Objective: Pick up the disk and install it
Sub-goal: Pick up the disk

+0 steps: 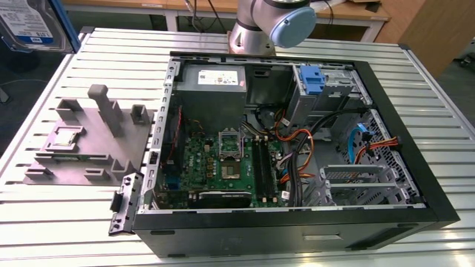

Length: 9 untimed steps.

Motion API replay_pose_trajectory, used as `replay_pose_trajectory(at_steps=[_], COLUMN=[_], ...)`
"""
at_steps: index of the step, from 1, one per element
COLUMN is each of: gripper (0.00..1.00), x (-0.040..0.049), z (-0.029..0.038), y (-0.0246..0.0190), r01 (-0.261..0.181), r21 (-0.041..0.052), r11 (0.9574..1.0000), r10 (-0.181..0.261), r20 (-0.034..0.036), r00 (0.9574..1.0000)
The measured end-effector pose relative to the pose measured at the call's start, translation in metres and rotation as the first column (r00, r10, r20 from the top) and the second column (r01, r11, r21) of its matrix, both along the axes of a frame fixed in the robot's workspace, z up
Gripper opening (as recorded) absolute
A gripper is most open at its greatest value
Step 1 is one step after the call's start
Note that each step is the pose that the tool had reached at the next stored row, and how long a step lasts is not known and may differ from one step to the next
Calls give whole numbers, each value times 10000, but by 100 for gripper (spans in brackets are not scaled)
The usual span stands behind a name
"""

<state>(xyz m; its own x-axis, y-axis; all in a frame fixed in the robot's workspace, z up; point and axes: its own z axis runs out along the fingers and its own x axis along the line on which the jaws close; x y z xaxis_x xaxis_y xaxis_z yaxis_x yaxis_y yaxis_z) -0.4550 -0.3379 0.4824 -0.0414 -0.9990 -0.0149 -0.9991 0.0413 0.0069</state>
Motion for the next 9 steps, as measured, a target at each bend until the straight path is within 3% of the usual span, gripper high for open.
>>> replay_pose_trajectory(at_steps=[4,9], gripper=[37,37], x=[0,0], z=[3,2], y=[-14,-112], r01=[-2,-1], r21=[0,2], r11=[10000,10000], r10=[2,1], r20=[-1,1], r00=[10000,10000])
